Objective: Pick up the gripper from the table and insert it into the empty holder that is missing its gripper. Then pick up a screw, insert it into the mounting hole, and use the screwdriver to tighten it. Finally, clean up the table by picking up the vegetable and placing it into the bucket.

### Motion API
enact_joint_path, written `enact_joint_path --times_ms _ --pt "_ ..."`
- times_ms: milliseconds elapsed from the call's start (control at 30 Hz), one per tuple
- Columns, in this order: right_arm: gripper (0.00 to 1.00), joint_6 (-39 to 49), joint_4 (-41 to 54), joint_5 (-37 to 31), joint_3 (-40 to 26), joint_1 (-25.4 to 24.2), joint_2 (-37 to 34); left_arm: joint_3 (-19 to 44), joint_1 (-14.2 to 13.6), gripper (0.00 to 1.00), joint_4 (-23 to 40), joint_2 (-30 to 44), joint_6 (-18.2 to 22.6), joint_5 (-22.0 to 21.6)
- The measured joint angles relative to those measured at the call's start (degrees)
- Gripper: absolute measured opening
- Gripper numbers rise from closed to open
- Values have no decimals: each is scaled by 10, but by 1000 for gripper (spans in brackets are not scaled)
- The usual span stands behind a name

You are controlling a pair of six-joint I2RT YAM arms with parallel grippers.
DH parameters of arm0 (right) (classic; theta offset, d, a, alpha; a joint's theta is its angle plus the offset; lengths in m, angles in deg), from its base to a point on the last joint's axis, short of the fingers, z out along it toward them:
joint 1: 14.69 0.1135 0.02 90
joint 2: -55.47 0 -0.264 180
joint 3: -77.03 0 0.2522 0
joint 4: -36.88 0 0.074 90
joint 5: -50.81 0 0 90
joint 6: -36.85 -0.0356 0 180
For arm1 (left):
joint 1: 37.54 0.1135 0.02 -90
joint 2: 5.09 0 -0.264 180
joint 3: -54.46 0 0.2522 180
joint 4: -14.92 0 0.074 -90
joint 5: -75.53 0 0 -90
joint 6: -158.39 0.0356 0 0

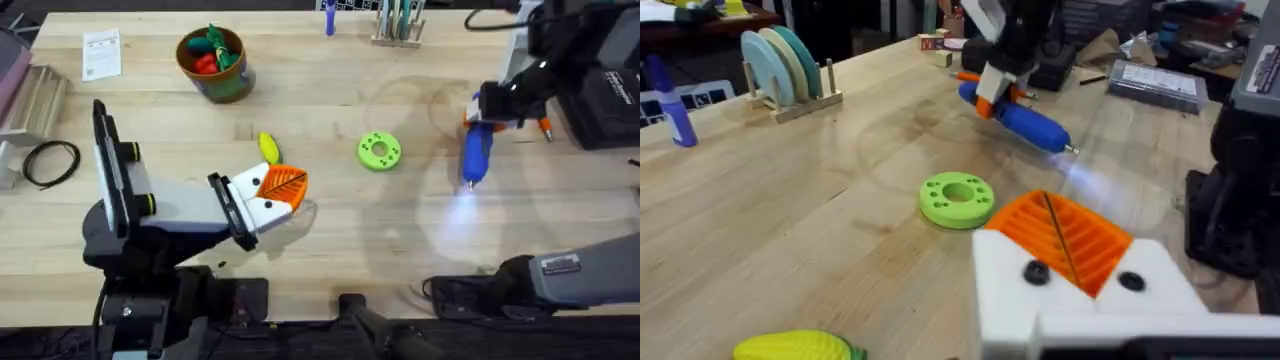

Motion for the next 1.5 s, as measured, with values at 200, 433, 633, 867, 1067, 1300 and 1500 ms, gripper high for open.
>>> enact_joint_path --times_ms 200,433,633,867,1067,1300,1500 --pt "22 0 -4 0 -64 39 75 0 0 6 0 0 0 0" --pt "22 0 -49 0 -127 109 134 0 0 6 0 0 0 0" --pt "22 -26 -122 0 -136 171 168 0 0 6 0 0 0 0" --pt "22 -72 -180 33 -136 221 217 0 0 6 0 0 0 0" --pt "22 -91 -206 146 -136 230 260 0 0 6 0 0 0 0" --pt "22 -119 -294 250 -125 230 286 0 0 6 0 0 0 0" --pt "22 -177 -462 331 -46 230 292 0 0 6 0 0 0 0"
